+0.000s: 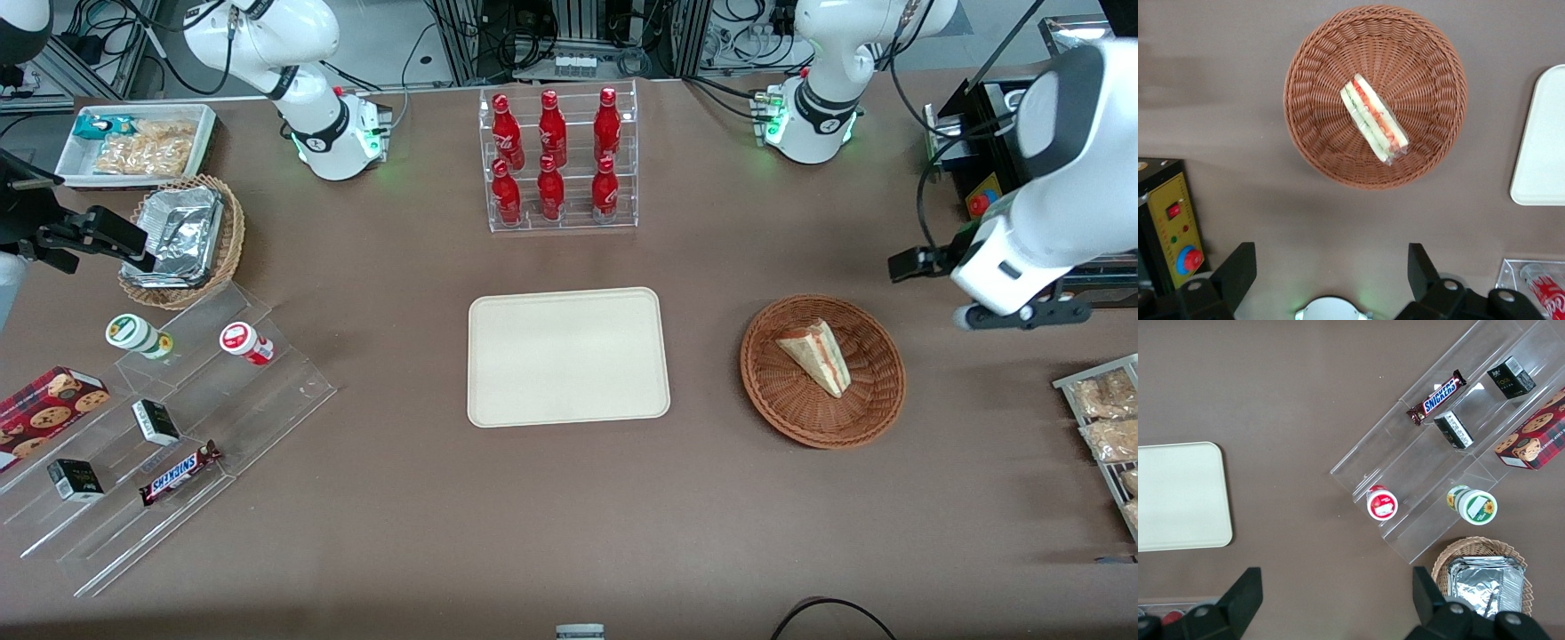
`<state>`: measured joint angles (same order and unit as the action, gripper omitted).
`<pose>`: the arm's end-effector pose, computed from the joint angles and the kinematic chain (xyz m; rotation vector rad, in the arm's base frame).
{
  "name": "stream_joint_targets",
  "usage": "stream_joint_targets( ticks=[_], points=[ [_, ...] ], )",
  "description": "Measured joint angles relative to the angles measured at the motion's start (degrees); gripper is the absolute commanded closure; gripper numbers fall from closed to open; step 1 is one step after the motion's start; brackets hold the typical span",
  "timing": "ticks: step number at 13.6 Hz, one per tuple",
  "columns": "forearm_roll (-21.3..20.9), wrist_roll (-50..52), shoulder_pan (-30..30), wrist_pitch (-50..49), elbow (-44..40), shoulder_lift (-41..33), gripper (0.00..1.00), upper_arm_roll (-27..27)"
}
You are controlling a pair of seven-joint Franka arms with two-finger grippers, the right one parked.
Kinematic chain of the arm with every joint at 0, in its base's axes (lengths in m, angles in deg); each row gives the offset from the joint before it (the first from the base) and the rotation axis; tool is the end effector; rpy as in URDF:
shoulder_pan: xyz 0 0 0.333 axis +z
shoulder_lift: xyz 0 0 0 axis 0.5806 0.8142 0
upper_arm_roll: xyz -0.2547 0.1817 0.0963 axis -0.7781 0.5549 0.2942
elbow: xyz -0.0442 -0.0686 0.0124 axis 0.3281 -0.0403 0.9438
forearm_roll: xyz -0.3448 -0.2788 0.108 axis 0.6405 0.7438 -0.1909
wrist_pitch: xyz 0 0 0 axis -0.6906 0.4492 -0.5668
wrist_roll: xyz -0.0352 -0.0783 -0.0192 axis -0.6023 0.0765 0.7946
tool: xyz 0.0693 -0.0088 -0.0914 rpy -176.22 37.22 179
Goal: Place sandwich from basket to tray
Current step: 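Move the left gripper over the wicker basket above the wrapped sandwich, then lower the left gripper and close it on the wrapped sandwich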
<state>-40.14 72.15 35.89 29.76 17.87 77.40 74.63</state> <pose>0.6198 -0.0597 0.4907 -3.0785 -0.0540 0.3498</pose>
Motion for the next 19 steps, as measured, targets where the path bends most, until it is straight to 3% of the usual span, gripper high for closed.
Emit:
stream_joint_targets(
  ticks=[7, 15, 19],
  points=[
    [0.0, 3.6, -0.9, 14.2, 11.4, 0.1, 0.00, -0.4],
    [0.0, 24.0, -4.0, 35.2, 25.1, -0.2, 0.00, -0.5],
    [0.0, 35.0, -4.0, 38.1, 27.6, 0.0, 0.00, -0.8]
  ],
)
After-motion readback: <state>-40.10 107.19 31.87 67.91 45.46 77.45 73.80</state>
